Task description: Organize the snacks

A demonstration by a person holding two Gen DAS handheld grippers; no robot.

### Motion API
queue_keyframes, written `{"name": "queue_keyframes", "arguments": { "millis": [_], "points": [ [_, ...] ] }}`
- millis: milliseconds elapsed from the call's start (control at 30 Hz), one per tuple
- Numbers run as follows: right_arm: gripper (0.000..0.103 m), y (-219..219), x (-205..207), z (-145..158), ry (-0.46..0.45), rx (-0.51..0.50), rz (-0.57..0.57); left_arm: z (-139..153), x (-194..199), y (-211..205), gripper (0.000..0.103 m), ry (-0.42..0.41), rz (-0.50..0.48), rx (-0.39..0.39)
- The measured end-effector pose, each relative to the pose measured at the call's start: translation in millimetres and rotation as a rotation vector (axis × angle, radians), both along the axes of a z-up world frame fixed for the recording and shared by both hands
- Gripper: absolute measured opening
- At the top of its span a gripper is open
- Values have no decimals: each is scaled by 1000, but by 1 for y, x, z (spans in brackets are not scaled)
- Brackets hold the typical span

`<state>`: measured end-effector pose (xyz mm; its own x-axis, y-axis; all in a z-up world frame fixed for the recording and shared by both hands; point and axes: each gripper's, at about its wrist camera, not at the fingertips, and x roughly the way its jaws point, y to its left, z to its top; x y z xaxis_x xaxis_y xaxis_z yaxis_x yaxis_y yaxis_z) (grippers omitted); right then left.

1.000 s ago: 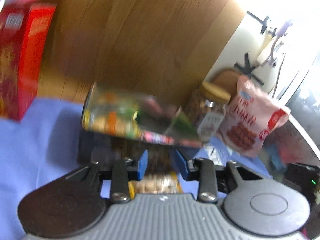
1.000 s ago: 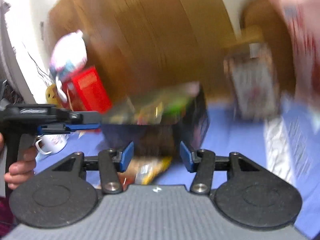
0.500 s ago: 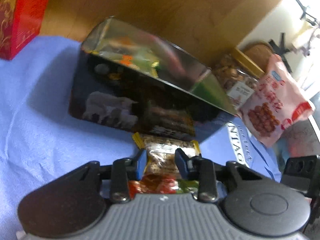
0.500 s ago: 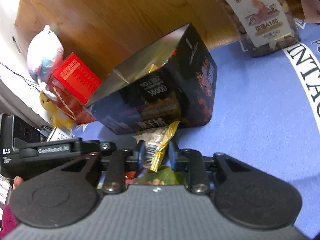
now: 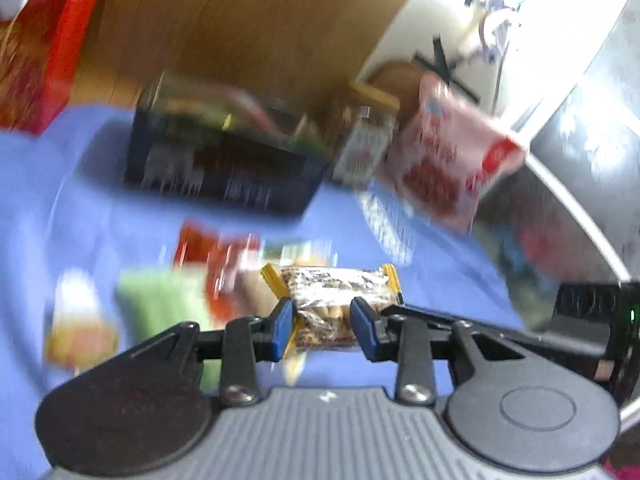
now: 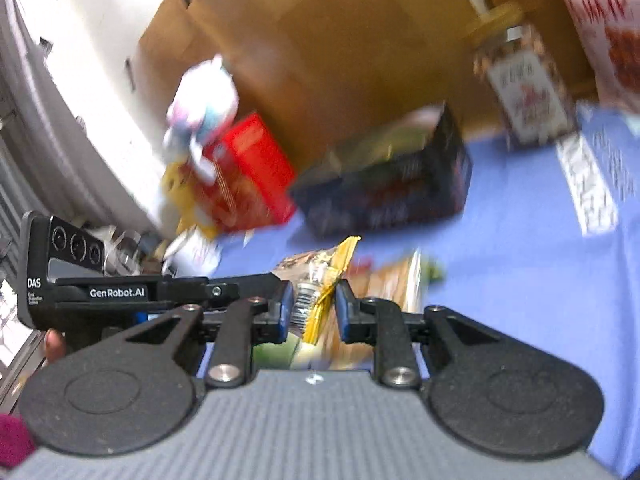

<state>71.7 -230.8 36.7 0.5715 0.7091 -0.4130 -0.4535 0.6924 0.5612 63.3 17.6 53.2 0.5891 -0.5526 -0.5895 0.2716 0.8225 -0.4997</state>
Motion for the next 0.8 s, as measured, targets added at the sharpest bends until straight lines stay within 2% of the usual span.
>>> {"name": "queue_keyframes", "arguments": {
  "millis": [167, 333, 433, 500, 600, 667, 800],
  "points": [
    [27, 8, -25, -26, 101, -10, 58, -25, -37, 7, 31, 72, 4, 5],
    [28, 19, -37, -34, 137, -24, 84, -29, -57, 13, 31, 67, 28, 14],
    [36, 30, -46, -31, 103, -96, 93, -30, -62, 16, 31, 71, 36, 5],
    [39, 34, -53, -27, 56, -136, 82, -26, -68, 22, 35, 50, 37, -2],
    [50, 31, -66, -19, -42, -202, 38, -19, -74, 33, 41, 19, 75, -23],
    [56, 29, -74, -16, -82, -218, 30, -18, -72, 40, 45, 30, 91, -50],
    [56, 36, -82, -18, -124, -292, 51, -24, -64, 32, 48, 73, 49, -74]
  ]
}}
